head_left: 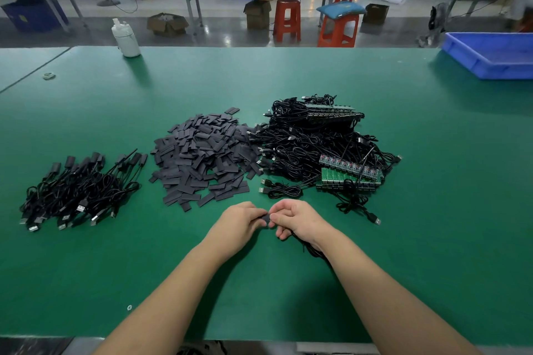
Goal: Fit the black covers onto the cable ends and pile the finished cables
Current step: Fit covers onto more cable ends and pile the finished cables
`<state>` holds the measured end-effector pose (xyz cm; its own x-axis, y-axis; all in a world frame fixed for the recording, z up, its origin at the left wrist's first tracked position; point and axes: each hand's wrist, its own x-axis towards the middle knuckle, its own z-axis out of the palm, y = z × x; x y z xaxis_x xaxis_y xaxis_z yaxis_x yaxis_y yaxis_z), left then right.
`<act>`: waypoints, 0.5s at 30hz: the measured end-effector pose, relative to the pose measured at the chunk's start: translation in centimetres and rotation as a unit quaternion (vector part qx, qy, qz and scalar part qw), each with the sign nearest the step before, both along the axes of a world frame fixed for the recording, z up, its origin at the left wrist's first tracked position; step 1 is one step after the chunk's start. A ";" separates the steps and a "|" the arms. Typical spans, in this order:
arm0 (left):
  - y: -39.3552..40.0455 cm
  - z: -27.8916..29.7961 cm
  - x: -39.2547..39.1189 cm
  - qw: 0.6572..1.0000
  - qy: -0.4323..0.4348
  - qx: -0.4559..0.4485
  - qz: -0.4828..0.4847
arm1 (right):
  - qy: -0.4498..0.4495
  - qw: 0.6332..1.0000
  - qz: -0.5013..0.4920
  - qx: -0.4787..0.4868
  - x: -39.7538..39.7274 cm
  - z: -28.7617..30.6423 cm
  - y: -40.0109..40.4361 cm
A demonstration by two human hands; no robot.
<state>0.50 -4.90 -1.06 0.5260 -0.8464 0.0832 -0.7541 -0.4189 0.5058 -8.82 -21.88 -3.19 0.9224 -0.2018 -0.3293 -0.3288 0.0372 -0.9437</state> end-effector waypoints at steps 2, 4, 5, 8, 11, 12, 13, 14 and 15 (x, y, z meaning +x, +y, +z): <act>0.3 0.0 -0.1 1.000 -0.003 -0.028 0.006 | 0.010 1.000 0.007 -0.006 0.0 0.3 0.1; 0.4 0.0 -0.1 0.998 -0.004 -0.053 0.016 | 0.021 1.000 0.012 -0.015 -0.1 0.6 0.2; 0.4 0.0 -0.1 0.998 -0.003 -0.056 0.017 | 0.024 0.999 0.012 -0.019 -0.2 0.7 0.3; 0.3 0.1 -0.2 0.999 -0.004 -0.048 0.009 | 0.026 0.999 0.016 -0.022 -0.3 1.0 0.4; 0.3 0.1 -0.1 0.999 -0.012 -0.032 0.002 | 0.026 0.999 0.031 -0.032 -0.4 1.0 0.4; 0.3 0.1 -0.1 0.999 -0.018 -0.026 -0.001 | 0.026 0.998 0.037 -0.034 -0.4 1.0 0.4; 0.2 0.1 -0.2 0.999 -0.025 -0.020 -0.006 | 0.026 0.998 0.042 -0.037 -0.4 1.0 0.4; 0.1 0.1 -0.1 0.999 -0.032 -0.012 -0.010 | 0.027 0.998 0.048 -0.038 -0.3 1.0 0.4; 0.0 0.1 -0.1 0.999 -0.036 -0.001 -0.012 | 0.028 0.997 0.054 -0.040 -0.3 1.1 0.4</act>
